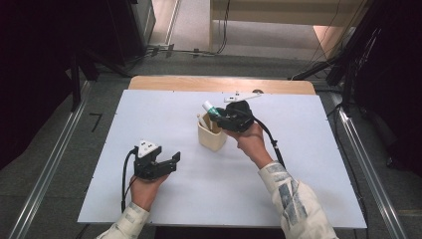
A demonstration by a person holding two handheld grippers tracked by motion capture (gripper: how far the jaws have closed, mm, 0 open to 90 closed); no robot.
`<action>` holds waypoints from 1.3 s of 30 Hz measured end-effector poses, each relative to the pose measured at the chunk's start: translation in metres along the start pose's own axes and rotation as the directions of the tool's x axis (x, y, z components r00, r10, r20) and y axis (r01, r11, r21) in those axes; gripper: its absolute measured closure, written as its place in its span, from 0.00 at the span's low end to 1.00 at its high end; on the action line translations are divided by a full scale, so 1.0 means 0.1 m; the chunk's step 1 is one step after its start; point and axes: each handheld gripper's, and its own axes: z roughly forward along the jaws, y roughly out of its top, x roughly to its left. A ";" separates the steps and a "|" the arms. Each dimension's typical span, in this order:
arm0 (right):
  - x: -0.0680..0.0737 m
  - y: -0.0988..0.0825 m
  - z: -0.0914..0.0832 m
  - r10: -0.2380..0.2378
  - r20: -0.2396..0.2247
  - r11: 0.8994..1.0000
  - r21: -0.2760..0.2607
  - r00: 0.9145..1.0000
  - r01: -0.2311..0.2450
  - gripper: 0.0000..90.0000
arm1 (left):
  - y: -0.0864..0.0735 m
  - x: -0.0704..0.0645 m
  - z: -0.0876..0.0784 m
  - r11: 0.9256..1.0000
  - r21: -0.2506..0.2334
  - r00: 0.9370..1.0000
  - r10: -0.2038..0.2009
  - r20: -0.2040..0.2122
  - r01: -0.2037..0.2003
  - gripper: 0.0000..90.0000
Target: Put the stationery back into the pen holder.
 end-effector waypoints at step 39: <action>0.01 0.01 0.20 0.018 -0.037 0.999 0.039 0.999 -0.017 0.46 | 0.00 0.00 0.00 1.000 0.003 1.000 -0.002 0.003 0.002 0.30</action>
